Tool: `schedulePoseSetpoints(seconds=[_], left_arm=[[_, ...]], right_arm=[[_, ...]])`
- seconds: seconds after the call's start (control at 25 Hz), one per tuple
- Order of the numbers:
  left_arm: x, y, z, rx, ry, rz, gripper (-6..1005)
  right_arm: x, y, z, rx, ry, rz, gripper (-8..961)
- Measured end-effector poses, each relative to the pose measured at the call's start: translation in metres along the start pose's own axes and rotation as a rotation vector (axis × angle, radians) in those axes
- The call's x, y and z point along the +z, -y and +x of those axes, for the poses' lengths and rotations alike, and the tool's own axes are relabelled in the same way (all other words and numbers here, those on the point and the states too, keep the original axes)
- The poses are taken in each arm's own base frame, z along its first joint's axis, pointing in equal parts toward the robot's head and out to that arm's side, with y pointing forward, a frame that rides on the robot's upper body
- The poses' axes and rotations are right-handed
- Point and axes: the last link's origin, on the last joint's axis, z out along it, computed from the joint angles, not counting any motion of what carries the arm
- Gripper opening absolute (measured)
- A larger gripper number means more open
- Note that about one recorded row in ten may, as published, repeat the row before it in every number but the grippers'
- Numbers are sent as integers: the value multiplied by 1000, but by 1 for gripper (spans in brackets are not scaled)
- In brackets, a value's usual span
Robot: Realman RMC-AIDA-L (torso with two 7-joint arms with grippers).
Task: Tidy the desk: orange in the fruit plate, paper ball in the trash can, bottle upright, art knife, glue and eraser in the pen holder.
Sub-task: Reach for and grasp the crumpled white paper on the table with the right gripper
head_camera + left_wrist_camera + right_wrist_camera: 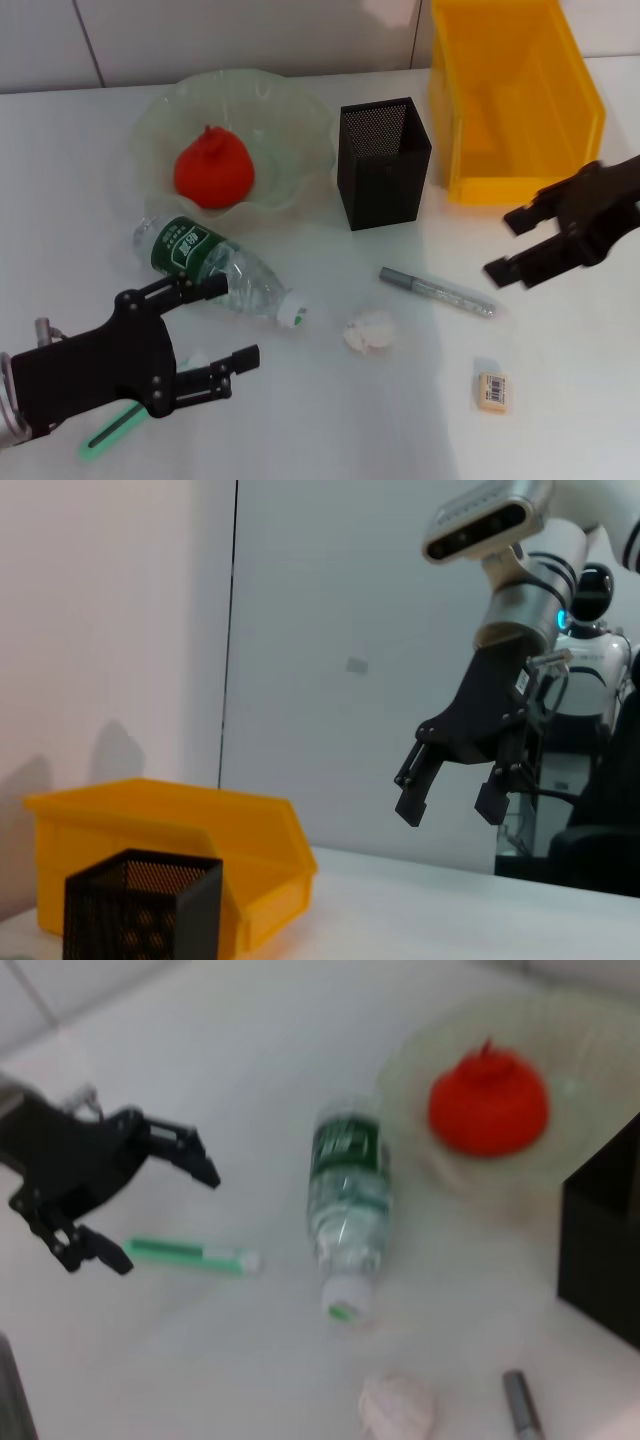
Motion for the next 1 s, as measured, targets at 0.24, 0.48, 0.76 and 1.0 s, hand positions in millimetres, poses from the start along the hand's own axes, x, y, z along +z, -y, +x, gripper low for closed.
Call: schedulePoseSetpoints(seconds=[0.24, 0.48, 0.76, 1.0], left_arm=[[0, -2, -3, -8, 21, -14, 826], [1, -1, -4, -11, 29, -8, 825], [1, 1, -5, -12, 38, -2, 823], [2, 2, -6, -10, 49, -4, 822]], right_arm=[[49, -15, -28, -94, -205, 53, 776], [80, -23, -38, -161, -257, 81, 776], [122, -28, -39, -192, -301, 95, 776], [140, -25, -40, -164, -292, 114, 776]])
